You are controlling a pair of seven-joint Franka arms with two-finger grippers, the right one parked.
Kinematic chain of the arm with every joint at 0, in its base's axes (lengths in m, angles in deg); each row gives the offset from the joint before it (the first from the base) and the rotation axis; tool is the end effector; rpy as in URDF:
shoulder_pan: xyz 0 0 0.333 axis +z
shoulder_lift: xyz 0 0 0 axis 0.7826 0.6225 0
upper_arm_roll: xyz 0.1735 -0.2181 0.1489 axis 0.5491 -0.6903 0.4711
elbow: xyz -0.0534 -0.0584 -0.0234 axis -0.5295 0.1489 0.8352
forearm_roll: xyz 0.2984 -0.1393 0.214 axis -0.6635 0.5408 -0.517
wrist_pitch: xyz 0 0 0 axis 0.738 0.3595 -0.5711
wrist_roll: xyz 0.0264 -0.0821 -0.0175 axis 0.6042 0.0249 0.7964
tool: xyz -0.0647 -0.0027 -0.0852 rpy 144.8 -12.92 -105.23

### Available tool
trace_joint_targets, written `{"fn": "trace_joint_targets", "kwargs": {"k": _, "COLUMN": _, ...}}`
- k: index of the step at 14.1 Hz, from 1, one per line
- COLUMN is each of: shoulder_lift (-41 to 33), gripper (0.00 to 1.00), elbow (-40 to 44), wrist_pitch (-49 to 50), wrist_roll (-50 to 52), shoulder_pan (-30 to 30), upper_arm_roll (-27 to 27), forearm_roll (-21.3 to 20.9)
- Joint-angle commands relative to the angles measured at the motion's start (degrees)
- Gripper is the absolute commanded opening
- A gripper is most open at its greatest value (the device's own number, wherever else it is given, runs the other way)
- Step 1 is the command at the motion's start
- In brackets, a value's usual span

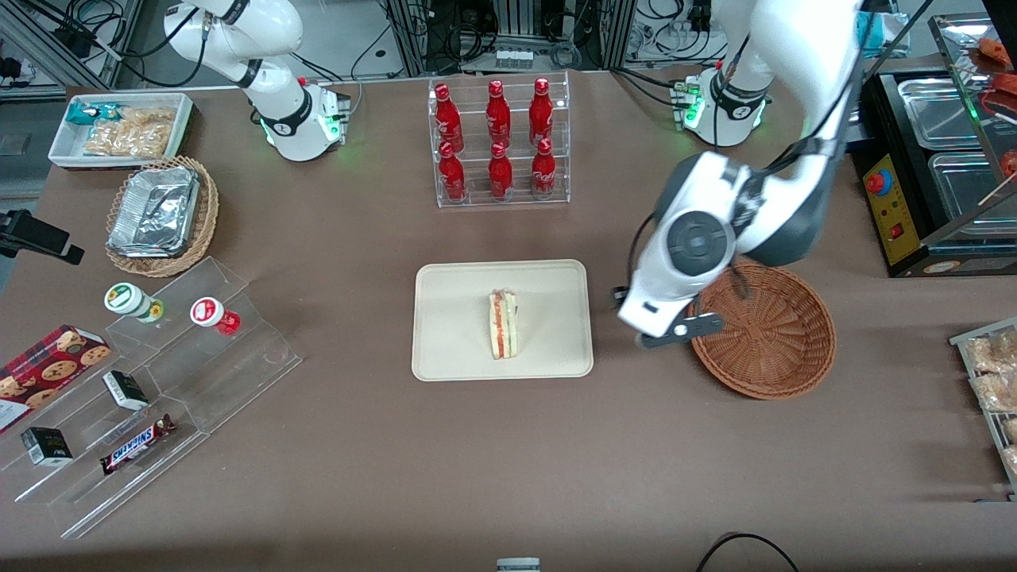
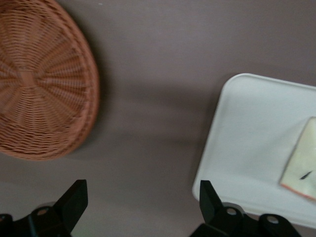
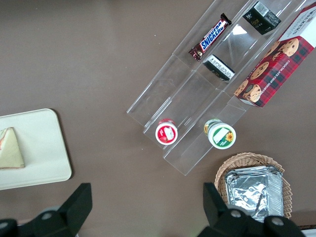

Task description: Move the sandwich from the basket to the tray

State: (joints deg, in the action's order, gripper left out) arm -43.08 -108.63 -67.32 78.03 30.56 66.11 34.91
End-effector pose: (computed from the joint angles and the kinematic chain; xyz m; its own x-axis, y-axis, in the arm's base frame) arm 0.5632 -0.2696 0.3868 0.9643 0.1968 -0.1774 0.1794 -0.9776 -0.1097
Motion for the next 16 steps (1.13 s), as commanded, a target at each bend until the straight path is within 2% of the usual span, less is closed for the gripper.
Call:
{"fn": "trace_joint_targets", "kwargs": {"k": 1, "shoulder_lift": -9.21, "gripper": 1.00, "elbow": -8.82, "wrist_pitch": 0.89, "wrist_roll": -8.27, "shoulder_pan": 5.45, "upper_arm_roll": -0.59, "forearm_roll": -0.03}}
{"fn": "trace_joint_targets", "kwargs": {"k": 8, "shoulder_lift": -18.37, "gripper": 1.00, "elbow": -6.57, "wrist_pitch": 17.05, "wrist_roll": -29.72, "shoulder_pan": 18.29, "upper_arm_roll": -1.91, "forearm_roll": 0.06}}
{"fn": "trace_joint_targets", "kwargs": {"k": 11, "shoulder_lift": -20.92, "gripper": 1.00, "elbow": -4.19, "wrist_pitch": 18.21, "wrist_roll": -36.58, "shoulder_pan": 22.25, "upper_arm_roll": -2.00, "forearm_roll": 0.06}}
{"fn": "trace_joint_targets", "kwargs": {"k": 16, "shoulder_lift": -21.63, "gripper": 1.00, "elbow": 2.31, "wrist_pitch": 18.57, "wrist_roll": -37.48, "shoulder_pan": 24.81, "upper_arm_roll": -1.73, "forearm_roll": -0.03}}
